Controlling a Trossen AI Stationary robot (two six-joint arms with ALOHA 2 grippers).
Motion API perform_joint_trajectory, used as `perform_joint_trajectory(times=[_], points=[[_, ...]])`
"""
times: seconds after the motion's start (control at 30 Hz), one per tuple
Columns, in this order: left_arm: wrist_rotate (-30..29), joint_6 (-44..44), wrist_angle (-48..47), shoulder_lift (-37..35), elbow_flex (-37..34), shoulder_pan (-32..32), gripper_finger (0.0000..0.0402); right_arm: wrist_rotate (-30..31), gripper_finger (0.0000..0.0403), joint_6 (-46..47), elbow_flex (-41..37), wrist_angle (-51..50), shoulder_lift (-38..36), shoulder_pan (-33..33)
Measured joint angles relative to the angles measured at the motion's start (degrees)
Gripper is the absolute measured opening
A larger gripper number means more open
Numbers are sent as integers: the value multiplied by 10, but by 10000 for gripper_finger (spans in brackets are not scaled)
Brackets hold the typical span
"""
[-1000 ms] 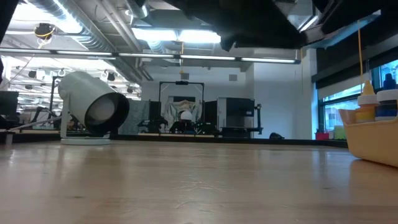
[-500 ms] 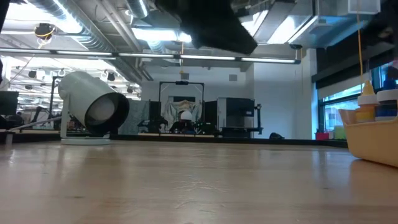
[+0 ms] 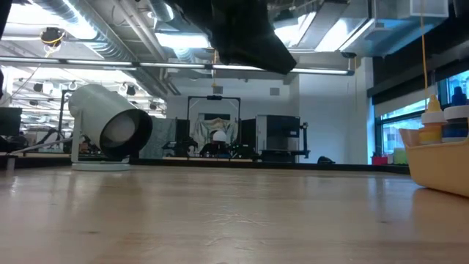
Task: Pick & Place food coloring
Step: Put the small dark red food coloring bottle into the yellow bin
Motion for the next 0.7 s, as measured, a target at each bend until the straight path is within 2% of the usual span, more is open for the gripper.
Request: perform_joint_trajectory(times=[0.33, 0.7], points=[[1, -13, -1, 0, 0, 0, 89, -9, 79, 10, 0, 2, 63, 0], [3, -38, -1, 0, 0, 0, 89, -19, 99, 13, 0, -1, 76, 0]])
